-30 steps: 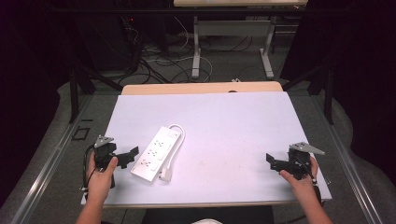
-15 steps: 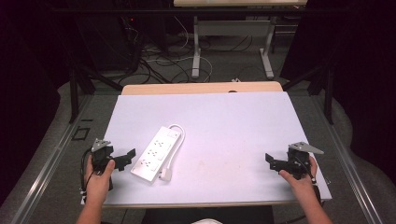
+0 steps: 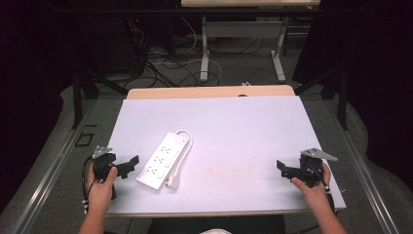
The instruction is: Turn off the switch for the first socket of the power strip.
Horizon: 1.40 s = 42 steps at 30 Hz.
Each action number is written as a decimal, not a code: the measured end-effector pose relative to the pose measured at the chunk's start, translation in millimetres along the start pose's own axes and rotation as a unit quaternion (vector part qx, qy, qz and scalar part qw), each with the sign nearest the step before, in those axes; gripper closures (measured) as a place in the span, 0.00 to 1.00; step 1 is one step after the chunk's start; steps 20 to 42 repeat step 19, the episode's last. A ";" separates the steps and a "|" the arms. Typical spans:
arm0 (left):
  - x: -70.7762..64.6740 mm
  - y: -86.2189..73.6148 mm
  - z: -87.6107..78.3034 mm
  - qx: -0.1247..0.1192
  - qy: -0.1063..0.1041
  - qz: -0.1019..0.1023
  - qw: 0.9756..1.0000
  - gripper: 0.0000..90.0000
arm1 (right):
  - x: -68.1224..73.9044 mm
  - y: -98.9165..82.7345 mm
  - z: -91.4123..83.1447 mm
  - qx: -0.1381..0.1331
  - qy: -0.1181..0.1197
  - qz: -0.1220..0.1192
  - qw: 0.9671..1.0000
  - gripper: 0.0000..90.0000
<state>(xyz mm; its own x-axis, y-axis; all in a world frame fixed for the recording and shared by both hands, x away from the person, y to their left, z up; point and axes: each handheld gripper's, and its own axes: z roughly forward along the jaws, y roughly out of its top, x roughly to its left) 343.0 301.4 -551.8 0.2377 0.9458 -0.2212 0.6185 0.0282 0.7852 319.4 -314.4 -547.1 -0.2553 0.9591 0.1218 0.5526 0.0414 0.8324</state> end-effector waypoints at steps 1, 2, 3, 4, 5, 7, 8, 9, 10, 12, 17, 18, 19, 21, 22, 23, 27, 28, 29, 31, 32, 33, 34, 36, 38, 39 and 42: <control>0.1 -0.1 0.2 0.001 0.000 -0.001 1.000 0.01 | -0.3 0.0 0.0 0.002 0.001 0.001 1.000 0.01; 0.1 -0.1 0.1 0.003 0.000 -0.002 1.000 0.01 | -1.4 -0.1 0.4 0.002 0.002 -0.003 1.000 0.01; 0.4 -0.2 0.4 0.004 0.000 -0.002 1.000 0.01 | -1.6 -0.2 0.6 0.003 0.002 -0.003 1.000 0.01; 0.6 -0.2 0.4 0.005 0.001 -0.002 1.000 0.01 | -1.9 -0.2 0.9 0.003 0.001 -0.003 1.000 0.01; 0.8 -0.3 0.5 0.005 0.001 -0.002 1.000 0.01 | -2.1 -0.2 1.1 0.003 0.002 -0.005 1.000 0.01; 1.0 -0.8 0.9 0.003 0.001 -0.003 1.000 0.01 | -1.3 -0.1 1.3 0.004 0.002 0.000 1.000 0.01; 0.7 -1.1 0.9 0.003 0.001 -0.006 1.000 0.01 | -1.3 -0.1 1.4 0.004 0.002 0.000 1.000 0.01; 0.9 -0.9 0.3 0.008 0.000 -0.006 1.000 0.01 | -1.4 -0.1 1.3 0.004 0.002 0.000 1.000 0.01; 0.8 -1.2 0.6 0.006 0.001 -0.006 1.000 0.01 | -1.5 0.0 1.1 0.004 0.003 0.000 1.000 0.01; 0.8 -1.4 0.6 0.004 0.001 -0.006 1.000 0.01 | -1.0 0.2 0.9 0.003 0.003 0.000 1.000 0.01; 0.6 -1.4 0.3 0.004 0.001 -0.008 1.000 0.01 | -0.7 0.1 1.7 0.001 0.000 0.001 1.000 0.01; 0.5 -1.4 0.1 0.003 0.001 -0.008 1.000 0.01 | -1.4 0.2 1.9 0.000 0.000 -0.002 1.000 0.01; 0.6 -1.4 0.0 0.003 0.002 -0.007 1.000 0.01 | -1.4 0.4 2.0 0.000 0.000 -0.002 1.000 0.01; 0.6 -1.4 0.0 0.003 0.002 -0.007 1.000 0.01 | -1.4 0.4 2.0 0.000 0.000 -0.002 1.000 0.01; 0.6 -1.4 0.0 0.003 0.002 -0.007 1.000 0.01 | -1.4 0.4 2.0 0.000 0.000 -0.002 1.000 0.01; 0.6 -1.4 0.0 0.003 0.002 -0.007 1.000 0.01 | -1.4 0.4 2.0 0.000 0.000 -0.002 1.000 0.01; 0.6 -1.4 0.0 0.003 0.002 -0.007 1.000 0.01 | -1.4 0.4 2.0 0.000 0.000 -0.002 1.000 0.01; 0.6 -1.4 0.0 0.003 0.002 -0.007 1.000 0.01 | -1.4 0.4 2.0 0.000 0.000 -0.002 1.000 0.01; 0.6 -1.4 0.0 0.003 0.002 -0.007 1.000 0.01 | -1.4 0.4 2.0 0.000 0.000 -0.002 1.000 0.01; 0.6 -1.4 0.0 0.003 0.002 -0.007 1.000 0.01 | -1.4 0.4 2.0 0.000 0.000 -0.002 1.000 0.01; 0.6 -1.4 0.0 0.003 0.002 -0.007 1.000 0.01 | -1.4 0.4 2.0 0.000 0.000 -0.002 1.000 0.01; 0.6 -1.4 0.0 0.003 0.002 -0.007 1.000 0.01 | -1.4 0.4 2.0 0.000 0.000 -0.002 1.000 0.01; 0.6 -1.4 0.0 0.003 0.002 -0.007 1.000 0.01 | -1.4 0.4 2.0 0.000 0.000 -0.002 1.000 0.01; 0.6 -1.4 0.0 0.003 0.002 -0.007 1.000 0.01 | -1.4 0.4 2.0 0.000 0.000 -0.002 1.000 0.01; 0.6 -1.4 0.0 0.003 0.002 -0.007 1.000 0.01 | -1.4 0.4 2.0 0.000 0.000 -0.002 1.000 0.01; 0.6 -1.4 0.0 0.003 0.002 -0.007 1.000 0.01 | -1.4 0.4 2.0 0.000 0.000 -0.002 1.000 0.01; 0.6 -1.4 0.0 0.003 0.002 -0.007 1.000 0.01 | -1.4 0.4 2.0 0.000 0.000 -0.002 1.000 0.01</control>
